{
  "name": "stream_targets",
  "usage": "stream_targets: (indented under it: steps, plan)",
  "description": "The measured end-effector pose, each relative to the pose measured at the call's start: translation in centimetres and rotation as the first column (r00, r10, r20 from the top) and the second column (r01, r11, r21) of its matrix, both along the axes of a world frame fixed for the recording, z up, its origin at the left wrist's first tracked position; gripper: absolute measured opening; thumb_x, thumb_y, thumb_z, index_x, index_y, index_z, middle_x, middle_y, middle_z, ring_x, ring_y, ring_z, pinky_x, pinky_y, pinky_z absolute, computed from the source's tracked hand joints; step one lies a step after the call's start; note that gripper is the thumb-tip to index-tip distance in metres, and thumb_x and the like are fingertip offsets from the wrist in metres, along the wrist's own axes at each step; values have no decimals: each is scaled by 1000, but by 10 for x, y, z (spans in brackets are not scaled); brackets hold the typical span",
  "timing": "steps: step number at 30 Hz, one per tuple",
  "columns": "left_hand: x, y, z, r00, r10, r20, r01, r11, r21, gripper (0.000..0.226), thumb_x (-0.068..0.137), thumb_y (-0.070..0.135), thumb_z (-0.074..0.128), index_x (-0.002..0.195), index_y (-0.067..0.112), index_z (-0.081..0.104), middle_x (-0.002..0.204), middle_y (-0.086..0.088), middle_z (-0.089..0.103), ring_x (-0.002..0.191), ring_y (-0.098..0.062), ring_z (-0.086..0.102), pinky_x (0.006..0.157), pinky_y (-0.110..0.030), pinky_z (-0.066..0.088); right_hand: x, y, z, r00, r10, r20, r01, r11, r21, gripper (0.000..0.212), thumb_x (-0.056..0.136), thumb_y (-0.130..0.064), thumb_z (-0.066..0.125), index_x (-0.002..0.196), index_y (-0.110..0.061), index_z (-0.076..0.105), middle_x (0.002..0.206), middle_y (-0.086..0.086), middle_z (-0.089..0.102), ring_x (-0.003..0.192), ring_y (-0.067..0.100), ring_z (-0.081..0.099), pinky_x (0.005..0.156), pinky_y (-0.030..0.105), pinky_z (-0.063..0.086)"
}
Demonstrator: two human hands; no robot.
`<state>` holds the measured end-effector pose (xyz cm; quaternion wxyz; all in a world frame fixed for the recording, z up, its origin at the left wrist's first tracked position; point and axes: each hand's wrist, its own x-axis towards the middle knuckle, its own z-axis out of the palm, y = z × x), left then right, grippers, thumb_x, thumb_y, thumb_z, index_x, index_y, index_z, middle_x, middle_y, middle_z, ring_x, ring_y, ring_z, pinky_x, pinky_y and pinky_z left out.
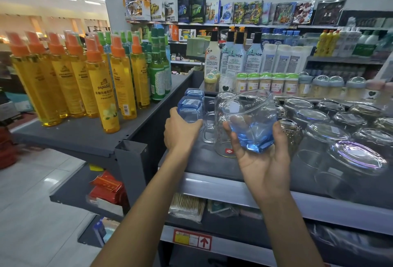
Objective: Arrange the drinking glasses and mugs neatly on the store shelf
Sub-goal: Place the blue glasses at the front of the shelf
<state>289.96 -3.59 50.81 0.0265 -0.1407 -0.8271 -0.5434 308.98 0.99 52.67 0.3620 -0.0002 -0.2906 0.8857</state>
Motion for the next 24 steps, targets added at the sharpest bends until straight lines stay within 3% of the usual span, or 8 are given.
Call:
stream_targets:
  steps: [7, 9, 13, 16, 18, 20, 21, 24]
  plan:
    - [17, -16, 17, 999, -27, 31, 24, 997, 70, 104, 79, 48, 84, 160, 21, 24, 155, -11, 39, 134, -31, 52, 91, -36, 43, 4, -2, 3, 1000, -6, -21, 7, 1000, 17, 37, 93, -36, 53, 113, -13, 75, 124, 16, 72, 111, 44, 71, 79, 33, 63]
    - [30, -30, 26, 997, -22, -70, 26, 998, 54, 100, 83, 41, 83, 160, 22, 23, 157, -9, 38, 135, -28, 50, 90, -31, 38, 2, 0, 3, 1000, -13, -19, 13, 1000, 8, 36, 93, -36, 53, 102, -17, 82, 124, 16, 72, 111, 43, 70, 78, 32, 63]
    - [54, -69, 36, 969, -101, -226, 111, 993, 32, 83, 88, 34, 78, 156, 31, 32, 151, -1, 44, 131, -21, 52, 95, -30, 43, -1, 6, -5, 999, 8, -43, -8, 1000, 19, 34, 87, -37, 71, 113, -16, 79, 139, 19, 64, 128, 46, 59, 81, 36, 62]
    - [58, -104, 44, 929, -211, -303, 245, 966, 81, 57, 90, 31, 76, 141, 36, 51, 137, 6, 58, 121, -10, 59, 101, -37, 53, -1, 12, -5, 1000, -18, 0, 18, 993, 121, 30, 89, -32, 71, 115, -19, 79, 127, 12, 72, 117, 35, 69, 82, 38, 63]
    - [54, -124, 50, 912, -275, -306, 315, 945, 92, 44, 92, 29, 75, 132, 36, 59, 125, 11, 65, 112, -2, 64, 98, -33, 57, 1, 13, 1, 997, -57, 60, 39, 963, 268, 41, 90, -31, 74, 126, -13, 71, 125, 14, 72, 112, 33, 71, 85, 42, 62]
    - [50, -138, 57, 888, -348, -302, 391, 916, 93, 42, 92, 30, 77, 130, 37, 60, 122, 15, 67, 110, 1, 66, 96, -28, 58, 3, 13, 14, 967, -176, 181, 76, 886, 457, 64, 74, -36, 88, 127, -10, 64, 117, 10, 76, 102, 28, 75, 78, 37, 62]
    - [47, -143, 59, 868, -391, -307, 433, 898, 79, 47, 91, 32, 77, 133, 39, 58, 125, 16, 66, 113, 2, 65, 96, -27, 56, 3, 12, 22, 936, -261, 236, 82, 813, 576, 61, 71, -34, 88, 123, -13, 64, 110, 4, 78, 98, 24, 77, 75, 33, 62]
    - [36, -150, 65, 779, -528, -338, 549, 835, -38, 69, 88, 40, 80, 147, 47, 45, 140, 19, 57, 126, 5, 56, 101, -22, 49, -3, 6, 48, 831, -504, 235, 20, 450, 893, 57, 65, -35, 93, 116, -31, 68, 106, -17, 77, 99, 4, 74, 83, 25, 59]
